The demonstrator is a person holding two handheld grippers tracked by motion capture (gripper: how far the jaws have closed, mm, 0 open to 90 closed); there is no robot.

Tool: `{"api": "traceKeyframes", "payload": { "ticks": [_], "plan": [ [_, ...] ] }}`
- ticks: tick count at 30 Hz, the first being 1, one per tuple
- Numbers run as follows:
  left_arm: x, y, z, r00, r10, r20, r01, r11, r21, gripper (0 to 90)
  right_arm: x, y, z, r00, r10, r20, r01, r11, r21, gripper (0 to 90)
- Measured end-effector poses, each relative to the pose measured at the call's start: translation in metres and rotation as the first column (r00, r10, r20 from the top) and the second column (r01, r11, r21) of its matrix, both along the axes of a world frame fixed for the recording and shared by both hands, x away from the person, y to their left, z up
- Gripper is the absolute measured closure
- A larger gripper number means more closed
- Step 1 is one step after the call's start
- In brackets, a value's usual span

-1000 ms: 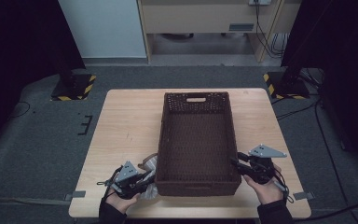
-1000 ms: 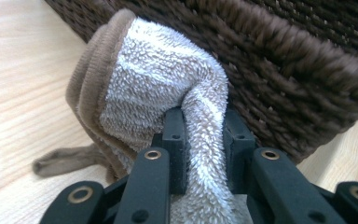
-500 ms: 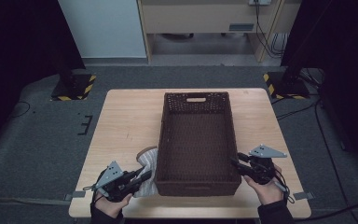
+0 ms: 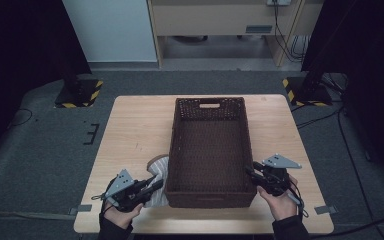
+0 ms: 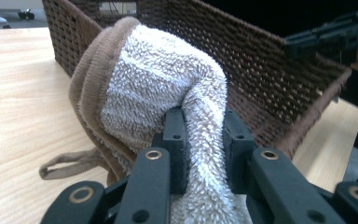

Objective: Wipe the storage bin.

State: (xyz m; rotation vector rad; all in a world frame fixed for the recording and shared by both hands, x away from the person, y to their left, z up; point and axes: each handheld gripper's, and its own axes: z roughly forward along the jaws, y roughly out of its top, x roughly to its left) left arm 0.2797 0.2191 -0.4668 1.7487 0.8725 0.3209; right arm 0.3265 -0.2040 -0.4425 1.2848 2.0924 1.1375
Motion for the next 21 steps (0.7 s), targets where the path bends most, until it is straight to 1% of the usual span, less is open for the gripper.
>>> {"api": "traceKeyframes", "payload": {
  "ticks": [1, 4, 7, 9, 13, 14, 16, 18, 19, 21],
  "plan": [
    [-0.002, -0.001, -0.003, 0.9999, -0.003, -0.014, 0.003, 0.9999, 0.014, 74.0, 0.000, 0.000, 0.000, 1.0000, -0.001, 0.000, 0.001, 1.000, 0.009, 64.2],
    [-0.006, -0.005, -0.013, 0.9985, -0.009, -0.054, 0.013, 0.9982, 0.059, 73.7, -0.001, -0.001, -0.001, 1.0000, -0.002, 0.002, 0.002, 1.000, 0.013, 64.2],
    [-0.008, -0.008, -0.023, 0.9956, -0.019, -0.092, 0.029, 0.9933, 0.112, 73.5, -0.001, -0.001, -0.001, 1.0000, 0.000, 0.003, 0.000, 1.000, 0.012, 64.2],
    [-0.007, -0.010, -0.029, 0.9937, -0.021, -0.110, 0.037, 0.9894, 0.141, 73.5, -0.001, -0.001, -0.001, 1.0000, -0.002, 0.003, 0.002, 1.000, 0.015, 64.2],
    [-0.006, -0.011, -0.035, 0.9922, -0.020, -0.123, 0.039, 0.9868, 0.157, 73.4, -0.001, -0.001, -0.001, 1.0000, -0.004, 0.003, 0.004, 1.000, 0.017, 64.2],
    [-0.005, -0.011, -0.034, 0.9919, -0.017, -0.126, 0.037, 0.9867, 0.159, 73.4, -0.001, -0.001, -0.001, 1.0000, 0.000, 0.004, 0.000, 1.000, 0.013, 64.1],
    [-0.005, -0.009, -0.031, 0.9923, -0.006, -0.123, 0.024, 0.9897, 0.141, 73.4, -0.001, -0.001, -0.001, 1.0000, -0.002, 0.003, 0.002, 1.000, 0.018, 63.6],
    [-0.006, -0.004, -0.026, 0.9932, 0.008, -0.116, 0.004, 0.9947, 0.103, 73.4, 0.000, -0.003, -0.001, 1.0000, 0.005, 0.001, -0.005, 1.000, 0.019, 60.6],
    [-0.007, -0.003, -0.023, 0.9940, 0.016, -0.108, -0.007, 0.9966, 0.083, 73.4, 0.000, -0.004, 0.000, 1.0000, 0.003, 0.009, -0.003, 1.000, 0.018, 59.0],
    [-0.009, 0.000, -0.015, 0.9963, 0.020, -0.084, -0.017, 0.9989, 0.043, 73.4, -0.002, -0.007, 0.002, 0.9996, 0.026, 0.008, -0.026, 0.999, 0.028, 57.5]
  ]
}}
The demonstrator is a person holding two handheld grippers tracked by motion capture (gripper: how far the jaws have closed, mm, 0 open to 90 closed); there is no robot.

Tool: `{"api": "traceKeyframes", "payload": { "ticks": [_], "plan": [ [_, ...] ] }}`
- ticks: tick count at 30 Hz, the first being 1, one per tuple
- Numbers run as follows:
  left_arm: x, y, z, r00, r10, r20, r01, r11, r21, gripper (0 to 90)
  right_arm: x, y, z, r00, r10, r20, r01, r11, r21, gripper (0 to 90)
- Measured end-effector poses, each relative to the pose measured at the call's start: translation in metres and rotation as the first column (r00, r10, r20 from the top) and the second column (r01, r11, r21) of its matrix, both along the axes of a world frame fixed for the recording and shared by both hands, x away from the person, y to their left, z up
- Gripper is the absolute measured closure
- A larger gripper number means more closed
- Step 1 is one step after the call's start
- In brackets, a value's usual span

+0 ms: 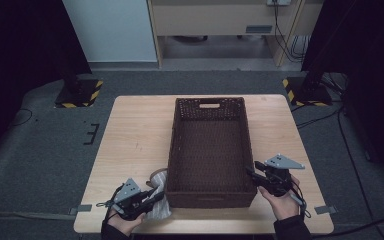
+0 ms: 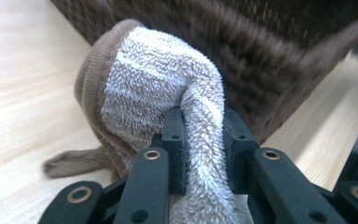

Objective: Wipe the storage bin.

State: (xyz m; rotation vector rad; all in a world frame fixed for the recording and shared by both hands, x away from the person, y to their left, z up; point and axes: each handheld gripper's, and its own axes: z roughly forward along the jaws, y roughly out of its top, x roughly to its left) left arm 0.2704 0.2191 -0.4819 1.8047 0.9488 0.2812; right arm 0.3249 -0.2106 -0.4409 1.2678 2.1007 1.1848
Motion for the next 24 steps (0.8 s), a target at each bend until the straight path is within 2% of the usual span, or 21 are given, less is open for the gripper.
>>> {"api": "traceKeyframes", "payload": {
  "ticks": [5, 9, 11, 14, 16, 20, 22, 24],
  "plan": [
    [-0.008, 0.005, 0.016, 0.9980, 0.017, 0.060, -0.012, 0.9964, -0.084, 73.3, -0.006, -0.007, 0.005, 0.9997, 0.025, -0.003, -0.025, 1.000, 0.008, 58.7],
    [-0.011, 0.008, 0.025, 0.9951, 0.024, 0.096, -0.012, 0.9914, -0.130, 73.6, -0.010, -0.007, 0.004, 0.9986, 0.049, -0.020, -0.049, 0.999, 0.021, 66.9],
    [-0.010, 0.005, 0.026, 0.9951, 0.020, 0.097, -0.007, 0.9907, -0.136, 73.8, -0.011, -0.004, 0.005, 0.9987, 0.048, -0.017, -0.048, 0.999, 0.003, 67.5],
    [-0.006, 0.001, 0.028, 0.9952, 0.013, 0.098, 0.002, 0.9896, -0.144, 74.3, -0.012, -0.002, 0.005, 0.9995, 0.027, -0.014, -0.027, 1.000, 0.005, 69.8],
    [0.000, -0.001, 0.031, 0.9942, 0.011, 0.107, 0.004, 0.9906, -0.137, 74.7, -0.010, 0.000, 0.004, 0.9999, 0.011, -0.011, -0.011, 1.000, 0.014, 70.6],
    [0.012, 0.001, 0.031, 0.9938, 0.020, 0.110, -0.005, 0.9916, -0.129, 74.9, -0.002, 0.005, 0.004, 1.0000, -0.009, -0.003, 0.009, 1.000, -0.001, 71.1],
    [0.012, 0.004, 0.029, 0.9942, 0.027, 0.104, -0.012, 0.9907, -0.135, 74.9, 0.000, 0.007, 0.004, 0.9999, -0.012, -0.003, 0.012, 1.000, -0.009, 71.0],
    [0.007, 0.005, 0.027, 0.9945, 0.025, 0.101, -0.012, 0.9923, -0.123, 74.9, -0.001, 0.008, 0.004, 1.0000, -0.009, 0.004, 0.009, 1.000, -0.021, 70.8]
  ]
}}
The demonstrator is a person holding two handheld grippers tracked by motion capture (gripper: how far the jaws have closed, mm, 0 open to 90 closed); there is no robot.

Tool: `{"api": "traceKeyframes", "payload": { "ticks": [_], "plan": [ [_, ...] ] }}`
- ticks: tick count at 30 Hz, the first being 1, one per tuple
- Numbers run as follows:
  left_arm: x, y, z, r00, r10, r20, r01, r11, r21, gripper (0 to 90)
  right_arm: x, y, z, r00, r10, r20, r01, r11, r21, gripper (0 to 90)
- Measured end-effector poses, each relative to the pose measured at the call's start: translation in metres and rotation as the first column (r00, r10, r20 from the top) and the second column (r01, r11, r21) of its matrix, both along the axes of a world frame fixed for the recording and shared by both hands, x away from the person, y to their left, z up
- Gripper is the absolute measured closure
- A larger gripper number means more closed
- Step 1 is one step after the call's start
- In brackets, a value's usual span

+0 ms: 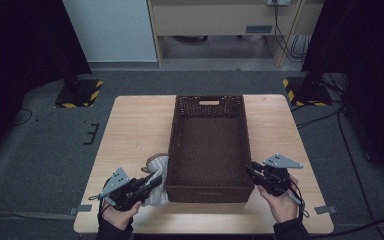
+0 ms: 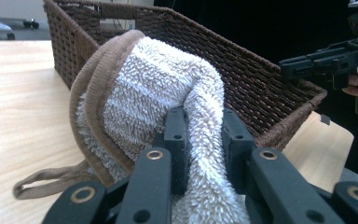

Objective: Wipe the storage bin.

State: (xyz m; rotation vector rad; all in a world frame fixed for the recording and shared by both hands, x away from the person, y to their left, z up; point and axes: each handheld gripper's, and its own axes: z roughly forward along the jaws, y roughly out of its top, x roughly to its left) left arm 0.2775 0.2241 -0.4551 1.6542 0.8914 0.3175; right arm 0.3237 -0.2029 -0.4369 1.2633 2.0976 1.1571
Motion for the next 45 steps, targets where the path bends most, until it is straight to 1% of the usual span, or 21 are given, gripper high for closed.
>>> {"api": "traceKeyframes", "payload": {
  "ticks": [2, 4, 6, 10, 13, 15, 17, 20, 22, 24, 25, 26, 28, 30, 32, 34, 38, 40, 42, 43, 45],
  "plan": [
    [-0.007, 0.001, -0.004, 1.0000, -0.002, -0.003, 0.002, 0.9997, 0.026, 74.7, -0.001, -0.001, -0.001, 1.0000, -0.001, 0.003, 0.001, 1.000, 0.011, 70.8],
    [-0.015, 0.001, -0.010, 0.9996, -0.002, -0.029, 0.003, 0.9990, 0.044, 74.6, -0.002, -0.002, -0.001, 1.0000, 0.006, 0.005, -0.006, 1.000, 0.012, 70.8],
    [-0.019, -0.002, -0.016, 0.9989, -0.007, -0.046, 0.010, 0.9967, 0.081, 74.5, -0.003, -0.001, -0.002, 1.0000, 0.000, 0.004, 0.000, 1.000, 0.018, 70.7],
    [-0.020, -0.009, -0.028, 0.9964, -0.012, -0.084, 0.025, 0.9872, 0.158, 74.2, -0.003, -0.002, -0.002, 1.0000, 0.006, 0.006, -0.006, 1.000, 0.019, 70.6],
    [-0.017, -0.012, -0.035, 0.9939, -0.007, -0.110, 0.028, 0.9807, 0.193, 74.2, -0.003, -0.002, -0.002, 1.0000, 0.006, 0.006, -0.006, 1.000, 0.020, 70.5],
    [-0.015, -0.014, -0.041, 0.9905, -0.001, -0.137, 0.033, 0.9740, 0.224, 74.2, -0.003, -0.002, -0.002, 1.0000, 0.006, 0.006, -0.006, 1.000, 0.022, 70.4],
    [-0.013, -0.016, -0.044, 0.9894, 0.001, -0.145, 0.036, 0.9684, 0.247, 74.2, -0.003, -0.002, -0.002, 1.0000, 0.007, 0.007, -0.007, 1.000, 0.022, 70.3],
    [-0.013, -0.015, -0.043, 0.9891, 0.004, -0.147, 0.032, 0.9699, 0.241, 74.2, -0.003, -0.003, -0.002, 0.9999, 0.008, 0.008, -0.008, 1.000, 0.024, 70.1],
    [-0.014, -0.013, -0.040, 0.9902, 0.015, -0.139, 0.016, 0.9747, 0.223, 74.5, -0.002, -0.003, -0.003, 0.9999, 0.010, 0.009, -0.010, 1.000, 0.025, 69.9],
    [-0.014, -0.008, -0.032, 0.9922, 0.027, -0.122, -0.006, 0.9849, 0.173, 74.6, -0.002, -0.003, -0.003, 0.9999, 0.012, 0.010, -0.012, 1.000, 0.025, 69.8],
    [-0.015, -0.006, -0.027, 0.9937, 0.035, -0.106, -0.020, 0.9905, 0.136, 74.7, -0.002, -0.003, -0.003, 0.9999, 0.013, 0.010, -0.013, 1.000, 0.026, 69.7],
    [-0.015, -0.003, -0.023, 0.9950, 0.038, -0.092, -0.028, 0.9937, 0.108, 74.7, -0.002, -0.004, -0.003, 0.9998, 0.015, 0.010, -0.015, 1.000, 0.028, 69.5],
    [-0.018, 0.001, -0.009, 0.9983, 0.043, -0.038, -0.042, 0.9979, 0.049, 74.7, -0.002, -0.004, -0.003, 0.9998, 0.016, 0.010, -0.016, 0.999, 0.029, 69.4],
    [-0.021, 0.002, -0.001, 0.9993, 0.037, -0.009, -0.036, 0.9990, 0.024, 74.6, -0.002, -0.004, -0.003, 0.9998, 0.016, 0.010, -0.016, 0.999, 0.028, 69.4],
    [-0.023, 0.000, -0.001, 0.9996, 0.029, -0.002, -0.029, 0.9988, 0.039, 74.5, -0.002, -0.004, -0.003, 0.9998, 0.016, 0.010, -0.016, 1.000, 0.027, 69.4],
    [-0.023, -0.003, -0.004, 0.9996, 0.023, -0.013, -0.023, 0.9981, 0.058, 74.4, -0.002, -0.004, -0.003, 0.9998, 0.016, 0.008, -0.016, 1.000, 0.027, 69.3],
    [-0.023, -0.007, -0.014, 0.9977, 0.030, -0.061, -0.023, 0.9940, 0.107, 74.1, -0.002, -0.004, -0.003, 0.9998, 0.017, 0.009, -0.017, 0.999, 0.027, 69.2],
    [-0.022, -0.010, -0.022, 0.9943, 0.026, -0.103, -0.010, 0.9882, 0.153, 74.1, -0.002, -0.004, -0.003, 0.9998, 0.017, 0.010, -0.017, 1.000, 0.026, 69.2],
    [-0.021, -0.015, -0.030, 0.9908, 0.029, -0.132, -0.002, 0.9795, 0.201, 74.1, -0.002, -0.004, -0.003, 0.9998, 0.017, 0.011, -0.018, 1.000, 0.025, 69.2],
    [-0.021, -0.016, -0.032, 0.9895, 0.031, -0.141, 0.001, 0.9757, 0.219, 74.1, -0.002, -0.004, -0.003, 0.9998, 0.018, 0.011, -0.018, 1.000, 0.025, 69.2],
    [-0.019, -0.018, -0.035, 0.9883, 0.033, -0.149, 0.003, 0.9719, 0.235, 74.1, -0.002, -0.004, -0.003, 0.9998, 0.018, 0.009, -0.018, 1.000, 0.026, 69.1]
  ]
}}
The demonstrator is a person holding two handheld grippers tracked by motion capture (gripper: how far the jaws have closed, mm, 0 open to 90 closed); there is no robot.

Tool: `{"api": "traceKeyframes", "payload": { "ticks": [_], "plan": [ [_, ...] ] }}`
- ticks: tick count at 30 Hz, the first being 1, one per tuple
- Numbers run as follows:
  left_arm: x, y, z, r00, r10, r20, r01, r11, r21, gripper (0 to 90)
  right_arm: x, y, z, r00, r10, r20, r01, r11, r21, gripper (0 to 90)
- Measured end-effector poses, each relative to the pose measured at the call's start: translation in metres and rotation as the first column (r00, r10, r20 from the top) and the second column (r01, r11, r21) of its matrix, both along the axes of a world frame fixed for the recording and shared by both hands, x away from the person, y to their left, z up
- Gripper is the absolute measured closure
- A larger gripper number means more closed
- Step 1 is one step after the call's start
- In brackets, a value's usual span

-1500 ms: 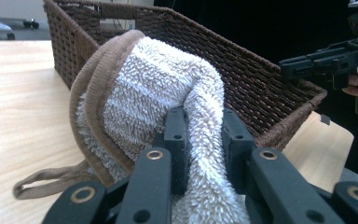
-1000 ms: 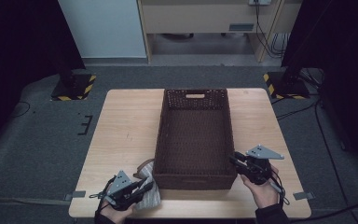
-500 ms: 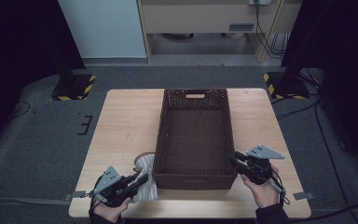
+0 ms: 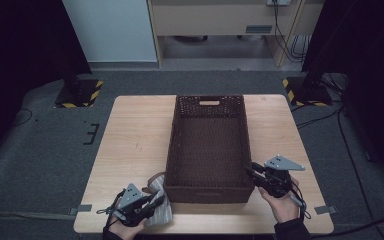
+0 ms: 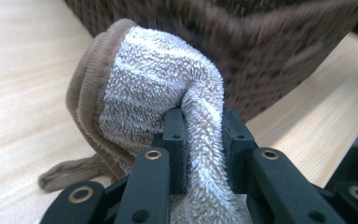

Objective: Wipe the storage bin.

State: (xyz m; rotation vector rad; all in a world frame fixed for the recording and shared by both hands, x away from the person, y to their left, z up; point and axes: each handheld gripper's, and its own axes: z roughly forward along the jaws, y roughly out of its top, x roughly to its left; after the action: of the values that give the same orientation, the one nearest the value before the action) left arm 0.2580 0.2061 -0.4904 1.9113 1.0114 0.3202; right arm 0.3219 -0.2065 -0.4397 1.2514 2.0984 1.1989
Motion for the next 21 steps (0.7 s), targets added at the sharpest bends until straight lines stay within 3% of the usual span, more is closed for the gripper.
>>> {"api": "traceKeyframes", "payload": {
  "ticks": [8, 11, 16, 19, 21],
  "plan": [
    [0.005, -0.003, -0.009, 0.9997, 0.001, -0.024, 0.000, 0.9989, 0.046, 73.6, 0.000, 0.000, 0.000, 1.0000, 0.000, 0.001, 0.000, 1.000, -0.001, 68.9],
    [0.005, -0.002, -0.009, 0.9995, 0.004, -0.031, -0.003, 0.9992, 0.039, 73.5, 0.000, 0.000, 0.000, 1.0000, 0.000, 0.001, 0.000, 1.000, 0.001, 68.6],
    [0.007, 0.009, 0.001, 0.9990, 0.038, -0.022, -0.039, 0.9986, -0.036, 73.8, 0.001, 0.000, -0.001, 1.0000, 0.001, 0.004, -0.001, 1.000, 0.003, 66.4],
    [0.008, 0.017, 0.014, 0.9974, 0.070, 0.014, -0.069, 0.9946, -0.078, 73.9, 0.001, 0.001, -0.002, 1.0000, -0.002, 0.003, 0.002, 1.000, 0.004, 65.4],
    [0.011, 0.023, 0.022, 0.9947, 0.097, 0.034, -0.094, 0.9915, -0.091, 73.8, 0.002, 0.002, -0.004, 0.9998, 0.008, -0.020, -0.008, 1.000, -0.013, 58.3]
  ]
}}
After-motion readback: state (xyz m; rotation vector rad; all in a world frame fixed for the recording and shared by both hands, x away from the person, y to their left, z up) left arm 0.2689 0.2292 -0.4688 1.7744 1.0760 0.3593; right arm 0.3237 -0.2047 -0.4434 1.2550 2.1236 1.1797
